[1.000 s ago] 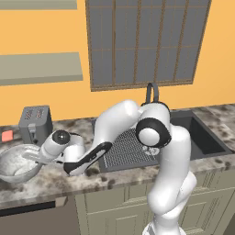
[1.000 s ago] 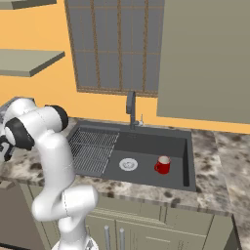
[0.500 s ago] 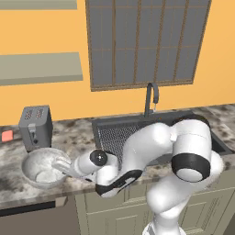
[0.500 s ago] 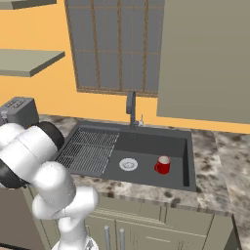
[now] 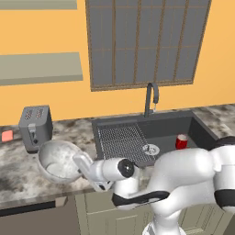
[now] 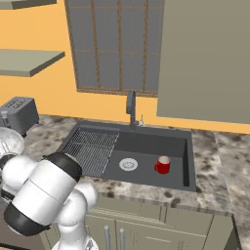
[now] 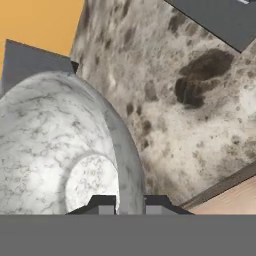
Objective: Pick the mug and place it in the sink. Pick the bowl and place it in the open cabinet and then close the cabinet.
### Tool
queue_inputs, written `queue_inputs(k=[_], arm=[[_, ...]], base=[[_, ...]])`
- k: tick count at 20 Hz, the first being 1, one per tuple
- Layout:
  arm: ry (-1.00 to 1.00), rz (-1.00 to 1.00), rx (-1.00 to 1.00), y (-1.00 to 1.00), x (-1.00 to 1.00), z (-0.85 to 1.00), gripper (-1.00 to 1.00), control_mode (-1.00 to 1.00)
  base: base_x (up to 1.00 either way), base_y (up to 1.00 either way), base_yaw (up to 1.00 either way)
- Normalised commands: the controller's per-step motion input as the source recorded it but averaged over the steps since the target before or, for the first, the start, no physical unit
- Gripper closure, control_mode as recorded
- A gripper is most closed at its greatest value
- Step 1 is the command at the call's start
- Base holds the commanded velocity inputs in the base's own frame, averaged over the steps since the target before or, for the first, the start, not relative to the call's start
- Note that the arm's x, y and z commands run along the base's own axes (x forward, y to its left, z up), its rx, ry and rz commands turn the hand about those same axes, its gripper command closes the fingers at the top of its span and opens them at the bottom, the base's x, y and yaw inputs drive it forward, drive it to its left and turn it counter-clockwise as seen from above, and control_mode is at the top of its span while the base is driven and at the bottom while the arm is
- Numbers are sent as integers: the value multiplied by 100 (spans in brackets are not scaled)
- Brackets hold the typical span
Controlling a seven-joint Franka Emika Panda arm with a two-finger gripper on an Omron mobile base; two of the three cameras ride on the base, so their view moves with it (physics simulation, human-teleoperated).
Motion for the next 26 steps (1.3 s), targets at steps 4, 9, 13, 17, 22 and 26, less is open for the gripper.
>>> queue_inputs(k=[4,9,13,17,22,26], arm=[[28,-25,1,-69,0,84,100,-100],[29,-28,1,-72,0,72,100,-100],[32,-33,1,-70,0,57,100,-100],[24,-34,0,-52,0,49,100,-100],[19,-25,0,-26,8,44,100,-100],[11,-10,-9,-36,6,63,100,-100]], base=[[0,0,0],[0,0,0],[0,0,0],[0,0,0],[0,0,0],[0,0,0]])
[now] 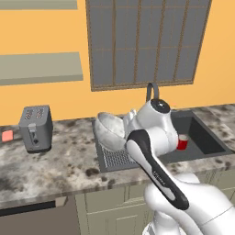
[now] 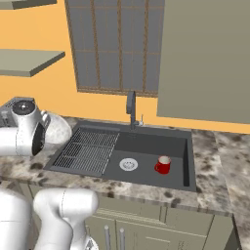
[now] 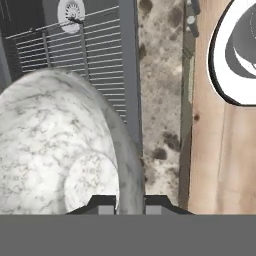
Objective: Pick the mug and place it in the sink. Pick the bowl and place it in the open cabinet and then close the cabinet.
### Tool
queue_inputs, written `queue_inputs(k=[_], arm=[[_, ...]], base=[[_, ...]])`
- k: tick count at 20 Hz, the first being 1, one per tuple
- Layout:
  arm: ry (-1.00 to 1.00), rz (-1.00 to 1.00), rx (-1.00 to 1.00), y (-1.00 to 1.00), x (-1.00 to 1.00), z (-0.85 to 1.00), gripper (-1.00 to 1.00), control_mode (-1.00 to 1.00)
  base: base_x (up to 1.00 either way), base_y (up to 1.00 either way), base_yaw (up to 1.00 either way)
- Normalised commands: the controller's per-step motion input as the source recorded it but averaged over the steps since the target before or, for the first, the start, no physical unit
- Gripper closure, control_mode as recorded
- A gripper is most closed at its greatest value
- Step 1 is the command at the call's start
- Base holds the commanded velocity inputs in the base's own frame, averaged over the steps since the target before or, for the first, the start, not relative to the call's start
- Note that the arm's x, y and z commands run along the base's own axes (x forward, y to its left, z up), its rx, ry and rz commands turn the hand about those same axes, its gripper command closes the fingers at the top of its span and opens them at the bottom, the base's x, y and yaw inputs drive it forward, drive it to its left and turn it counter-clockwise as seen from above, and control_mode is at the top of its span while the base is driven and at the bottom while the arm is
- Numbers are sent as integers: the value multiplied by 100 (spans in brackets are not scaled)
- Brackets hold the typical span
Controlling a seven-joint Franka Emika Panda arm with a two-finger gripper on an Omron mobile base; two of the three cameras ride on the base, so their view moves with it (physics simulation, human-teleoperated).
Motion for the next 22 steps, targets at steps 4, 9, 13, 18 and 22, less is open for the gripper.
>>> queue_inputs(k=[4,9,13,18,22], arm=[[4,-2,-16,-76,-11,56,100,-100],[-1,7,-18,-85,-43,2,100,-100],[-2,11,-36,-37,-6,11,100,-100],[-3,10,-30,-8,0,25,100,-100],[3,1,-12,-16,0,21,100,-100]], base=[[0,0,0],[0,0,0],[0,0,0],[0,0,0],[0,0,0]])
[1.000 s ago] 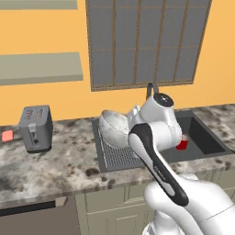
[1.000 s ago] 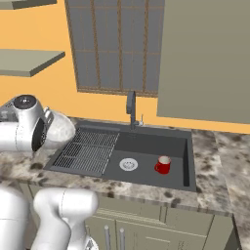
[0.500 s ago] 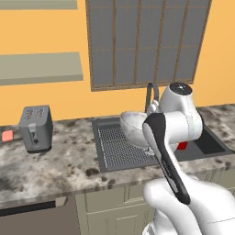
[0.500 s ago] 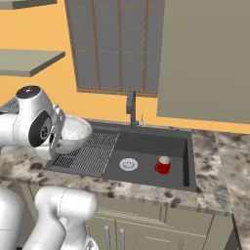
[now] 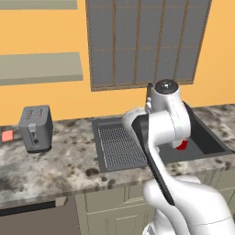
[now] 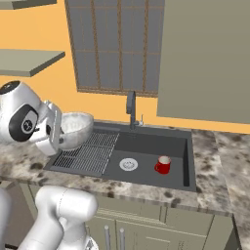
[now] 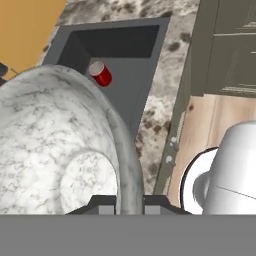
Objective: Pick the mug and place it in the sink. Pick the bowl and place it in the open cabinet and then close the cabinet.
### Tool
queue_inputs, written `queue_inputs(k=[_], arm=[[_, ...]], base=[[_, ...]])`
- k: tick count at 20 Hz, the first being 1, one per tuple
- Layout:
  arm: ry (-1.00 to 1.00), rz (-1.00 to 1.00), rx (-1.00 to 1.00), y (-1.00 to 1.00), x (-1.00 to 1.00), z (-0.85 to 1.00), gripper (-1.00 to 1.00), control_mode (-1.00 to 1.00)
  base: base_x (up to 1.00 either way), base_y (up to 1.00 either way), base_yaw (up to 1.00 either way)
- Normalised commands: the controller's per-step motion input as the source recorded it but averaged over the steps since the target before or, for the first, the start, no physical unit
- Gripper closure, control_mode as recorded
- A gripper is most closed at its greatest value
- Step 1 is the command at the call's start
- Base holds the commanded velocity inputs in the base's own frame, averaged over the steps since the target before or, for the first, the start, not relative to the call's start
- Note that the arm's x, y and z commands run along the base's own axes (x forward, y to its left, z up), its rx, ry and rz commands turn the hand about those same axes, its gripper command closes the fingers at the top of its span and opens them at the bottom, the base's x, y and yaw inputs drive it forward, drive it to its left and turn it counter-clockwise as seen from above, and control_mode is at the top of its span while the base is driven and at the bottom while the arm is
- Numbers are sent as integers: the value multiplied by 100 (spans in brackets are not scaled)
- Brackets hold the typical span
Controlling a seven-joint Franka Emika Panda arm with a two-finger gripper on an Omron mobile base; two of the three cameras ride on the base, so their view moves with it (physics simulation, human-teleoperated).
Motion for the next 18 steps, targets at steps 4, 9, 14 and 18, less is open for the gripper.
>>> queue_inputs(k=[4,9,14,18], arm=[[11,0,1,-27,-17,24,100,-100],[1,-1,10,-7,-28,39,100,-100],[-6,0,1,0,-16,46,100,-100],[-2,0,0,0,-5,34,100,-100]], base=[[0,0,0],[0,0,0],[0,0,0],[0,0,0]])
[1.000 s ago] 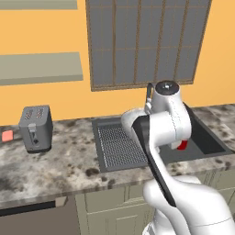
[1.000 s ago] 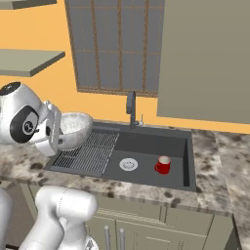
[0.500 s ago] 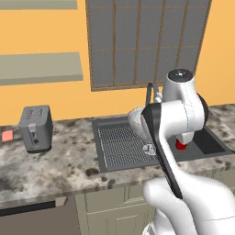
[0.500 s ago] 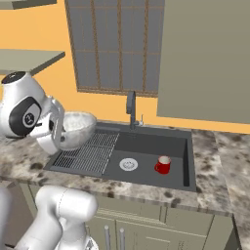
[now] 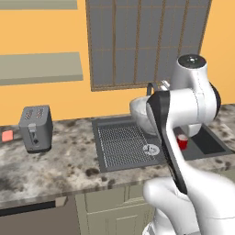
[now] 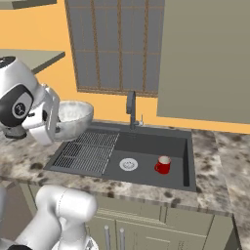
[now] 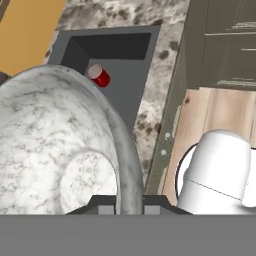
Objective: Pick the mug and place it in the sink. Pick the bowl and place it in the open cabinet and then close the cabinet.
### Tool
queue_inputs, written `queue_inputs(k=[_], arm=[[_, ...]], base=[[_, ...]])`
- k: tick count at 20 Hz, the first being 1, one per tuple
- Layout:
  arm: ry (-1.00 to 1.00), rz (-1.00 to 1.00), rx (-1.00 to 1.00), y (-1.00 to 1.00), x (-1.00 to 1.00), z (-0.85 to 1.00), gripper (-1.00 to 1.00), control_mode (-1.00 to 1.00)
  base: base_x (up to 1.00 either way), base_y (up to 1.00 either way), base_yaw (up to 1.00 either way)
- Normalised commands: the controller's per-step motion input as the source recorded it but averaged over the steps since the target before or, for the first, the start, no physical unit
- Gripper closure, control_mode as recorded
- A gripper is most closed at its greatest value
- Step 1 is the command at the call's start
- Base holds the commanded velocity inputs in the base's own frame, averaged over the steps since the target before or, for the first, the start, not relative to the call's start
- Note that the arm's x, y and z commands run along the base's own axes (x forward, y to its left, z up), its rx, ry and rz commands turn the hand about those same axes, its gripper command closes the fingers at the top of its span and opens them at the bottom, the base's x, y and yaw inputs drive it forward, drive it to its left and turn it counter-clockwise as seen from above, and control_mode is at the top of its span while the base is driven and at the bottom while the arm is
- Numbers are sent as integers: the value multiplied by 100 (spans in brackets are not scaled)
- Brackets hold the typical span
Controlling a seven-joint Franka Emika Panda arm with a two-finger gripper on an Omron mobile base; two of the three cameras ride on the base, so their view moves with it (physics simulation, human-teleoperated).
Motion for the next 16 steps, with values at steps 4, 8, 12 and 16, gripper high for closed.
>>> queue_inputs(k=[4,8,12,16], arm=[[0,0,0,0,-1,33,100,-100],[0,0,1,-6,-19,25,100,-100],[0,-1,0,0,-34,12,100,-100],[0,0,0,0,0,0,100,100]], base=[[0,0,0],[0,0,0],[0,0,0],[-96,39,-23]])
